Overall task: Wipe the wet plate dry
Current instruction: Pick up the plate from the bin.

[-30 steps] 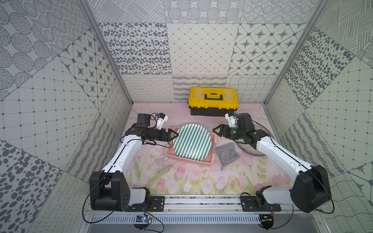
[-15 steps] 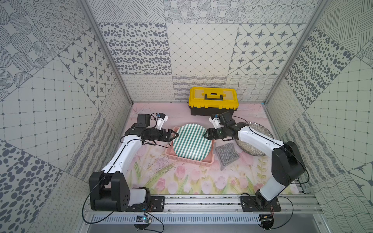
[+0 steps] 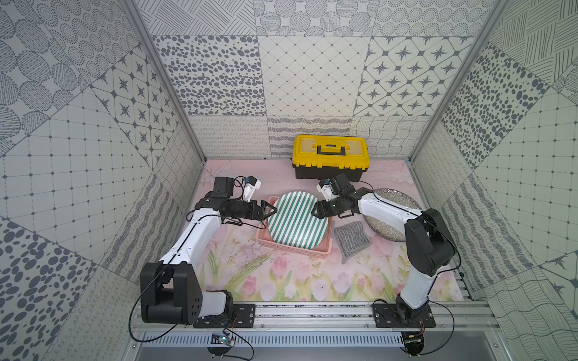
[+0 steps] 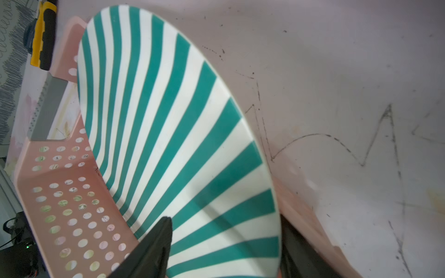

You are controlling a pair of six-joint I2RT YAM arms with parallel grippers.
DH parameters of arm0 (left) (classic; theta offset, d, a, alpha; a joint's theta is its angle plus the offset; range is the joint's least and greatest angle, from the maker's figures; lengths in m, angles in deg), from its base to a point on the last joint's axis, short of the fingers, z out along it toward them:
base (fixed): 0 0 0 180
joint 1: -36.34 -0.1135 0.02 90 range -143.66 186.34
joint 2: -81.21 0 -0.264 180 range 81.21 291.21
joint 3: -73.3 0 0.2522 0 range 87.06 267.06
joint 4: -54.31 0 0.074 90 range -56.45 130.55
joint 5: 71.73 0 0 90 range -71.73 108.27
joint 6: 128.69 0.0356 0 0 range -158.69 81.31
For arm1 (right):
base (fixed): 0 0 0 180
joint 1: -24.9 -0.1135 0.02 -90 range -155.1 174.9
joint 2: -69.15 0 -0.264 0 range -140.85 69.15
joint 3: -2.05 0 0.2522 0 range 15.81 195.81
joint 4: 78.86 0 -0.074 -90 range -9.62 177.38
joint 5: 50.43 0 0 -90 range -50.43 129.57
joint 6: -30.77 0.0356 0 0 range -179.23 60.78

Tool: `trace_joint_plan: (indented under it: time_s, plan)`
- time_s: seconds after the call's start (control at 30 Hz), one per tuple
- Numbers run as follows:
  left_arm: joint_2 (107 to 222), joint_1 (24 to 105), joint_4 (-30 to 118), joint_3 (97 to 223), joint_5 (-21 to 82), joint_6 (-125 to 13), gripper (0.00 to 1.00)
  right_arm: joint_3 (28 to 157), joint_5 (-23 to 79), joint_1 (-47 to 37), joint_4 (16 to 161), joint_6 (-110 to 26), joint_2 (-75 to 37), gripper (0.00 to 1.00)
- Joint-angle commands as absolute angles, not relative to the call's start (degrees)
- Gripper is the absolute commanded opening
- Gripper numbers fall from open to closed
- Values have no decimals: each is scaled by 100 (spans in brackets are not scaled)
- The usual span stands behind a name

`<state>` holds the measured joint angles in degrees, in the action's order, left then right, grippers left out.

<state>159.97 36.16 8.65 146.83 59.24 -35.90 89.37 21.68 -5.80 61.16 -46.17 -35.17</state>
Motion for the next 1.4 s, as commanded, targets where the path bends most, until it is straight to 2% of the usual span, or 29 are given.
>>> trace_joint_plan:
  time_s: [0.0,0.17,0.43,0.53,0.67,0.83,0.97,1.2,1.37]
  plan:
    - [16050,3530,969,14652,6159,-3487,100,8922,1946,-577,6307,-4657,-3672,70]
    - [16111,3524,1022,14605,6211,-3517,100,8689,1878,-563,6702,-4627,-3623,62]
    - [16332,3534,1208,14478,6332,-3669,100,8274,1660,-452,7318,-4483,-3447,29]
    - [16364,3528,1234,14470,6336,-3709,100,8199,1740,-418,7358,-4479,-3340,14]
    - [16310,3533,1273,14433,6323,-3728,100,8059,1933,-403,7330,-4556,-3011,0]
    - [16247,3529,1289,14433,6307,-3753,100,7949,1801,-318,7170,-4716,-2533,0]
    - [16163,3537,1260,14506,6271,-3794,100,7900,1193,-171,7104,-4612,-2079,0]
    - [16176,3530,1045,14773,6156,-3859,100,7963,264,253,7189,-3919,-1219,0]
    - [16280,3532,829,14984,6435,-3794,100,7770,-631,620,7857,-3142,-927,0]
